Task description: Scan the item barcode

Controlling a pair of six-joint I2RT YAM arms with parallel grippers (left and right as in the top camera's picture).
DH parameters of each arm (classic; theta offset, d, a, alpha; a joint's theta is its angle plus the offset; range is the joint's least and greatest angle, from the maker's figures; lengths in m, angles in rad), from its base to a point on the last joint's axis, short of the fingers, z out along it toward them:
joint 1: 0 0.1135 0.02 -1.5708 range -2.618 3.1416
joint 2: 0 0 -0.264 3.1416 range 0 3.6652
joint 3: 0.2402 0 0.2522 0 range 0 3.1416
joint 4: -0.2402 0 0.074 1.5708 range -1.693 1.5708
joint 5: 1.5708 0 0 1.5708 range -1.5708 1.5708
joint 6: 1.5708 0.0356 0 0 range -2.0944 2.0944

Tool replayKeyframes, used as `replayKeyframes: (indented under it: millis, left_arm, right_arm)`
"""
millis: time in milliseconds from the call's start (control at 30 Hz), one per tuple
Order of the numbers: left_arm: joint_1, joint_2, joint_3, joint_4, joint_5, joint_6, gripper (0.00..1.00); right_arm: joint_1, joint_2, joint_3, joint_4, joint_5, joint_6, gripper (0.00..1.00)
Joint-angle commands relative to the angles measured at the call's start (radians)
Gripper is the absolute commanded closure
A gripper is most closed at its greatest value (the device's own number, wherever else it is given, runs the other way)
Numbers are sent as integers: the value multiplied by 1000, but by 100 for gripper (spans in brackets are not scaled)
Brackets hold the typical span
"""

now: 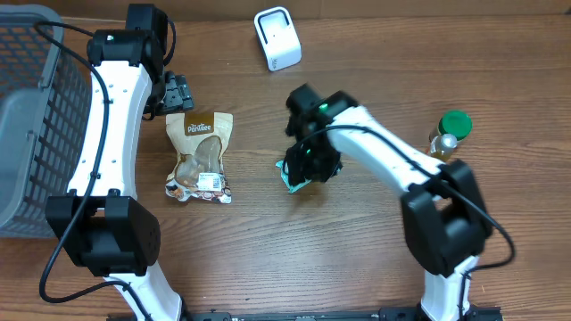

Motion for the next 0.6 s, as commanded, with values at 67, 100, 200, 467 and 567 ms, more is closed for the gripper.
replayKeyframes:
  millis: [67,100,200,467,567]
  left_arm:
    - [-2,-10,18,0,-3,4,1]
    - [-2,-10,18,0,-3,4,0]
    - [-2,-10,18,0,-3,4,0]
    - [-2,-10,18,0,-3,4,1]
    - [-2,-10,18,0,-3,4,0]
  right_arm:
    - [-111,-50,24,34,8,-18,40]
    - [-134,-46,23,37,8,-18,40]
    - [-190,-30,23,37,8,-24,40]
    - [-244,4,-11,68,7,-74,41]
    - [-244,4,-40,91,-12,-73,42]
